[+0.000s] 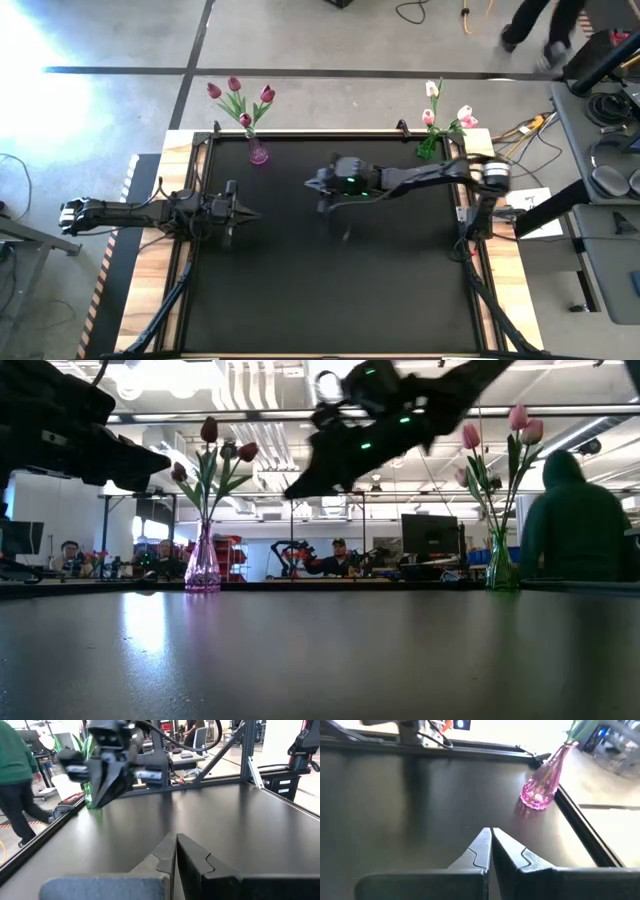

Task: Sort flowers into vase by color
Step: Return to Home Position

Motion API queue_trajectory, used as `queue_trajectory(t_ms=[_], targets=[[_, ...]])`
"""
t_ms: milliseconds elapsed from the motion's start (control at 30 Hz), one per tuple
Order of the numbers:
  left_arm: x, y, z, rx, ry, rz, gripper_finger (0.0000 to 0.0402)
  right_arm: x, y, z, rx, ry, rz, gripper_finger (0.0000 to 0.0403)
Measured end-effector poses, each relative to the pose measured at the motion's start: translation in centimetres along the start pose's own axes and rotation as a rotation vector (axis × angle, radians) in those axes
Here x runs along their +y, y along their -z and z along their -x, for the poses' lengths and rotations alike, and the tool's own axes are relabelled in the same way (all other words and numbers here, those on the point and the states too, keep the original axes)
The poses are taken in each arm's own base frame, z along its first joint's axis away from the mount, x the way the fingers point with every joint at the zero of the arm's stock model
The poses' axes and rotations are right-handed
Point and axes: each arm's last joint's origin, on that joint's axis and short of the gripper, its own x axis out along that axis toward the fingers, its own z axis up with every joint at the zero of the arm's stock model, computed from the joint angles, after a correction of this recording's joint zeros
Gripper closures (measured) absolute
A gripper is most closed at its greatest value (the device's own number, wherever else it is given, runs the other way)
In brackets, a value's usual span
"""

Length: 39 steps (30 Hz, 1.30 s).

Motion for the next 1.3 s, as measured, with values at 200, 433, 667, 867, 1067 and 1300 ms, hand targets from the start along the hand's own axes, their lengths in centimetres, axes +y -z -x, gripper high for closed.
queue_trajectory(t_ms=[200, 433, 667, 867, 1067, 1300], targets=[[0.1, 0.0, 0.0, 0.002, -0.047, -0.008, 0.0402, 0.6, 2.5, 6.4, -0.035, 0.045, 0.003, 0.0394], [0.3, -0.5, 0.1, -0.047, -0.069, -0.024, 0.0402, 1.9, 5.4, 13.4, -0.109, 0.047, -0.016, 0.0394], [0.5, -0.3, 0.3, -0.046, -0.146, -0.013, 0.0402, 3.4, 8.5, 18.9, -0.27, 0.096, 0.029, 0.0394], [0.5, -0.5, 0.8, -0.077, -0.156, -0.011, 0.0402, 3.4, 10.9, 21.6, -0.344, 0.1, 0.019, 0.0394], [0.8, -0.6, 1.6, -0.089, -0.279, -0.003, 0.0402, 3.5, 13.7, 23.1, -0.392, 0.106, 0.025, 0.0394], [0.8, -0.4, 2.1, -0.092, -0.281, 0.013, 0.0402, 3.4, 14.2, 24.1, -0.377, 0.063, -0.021, 0.0394]])
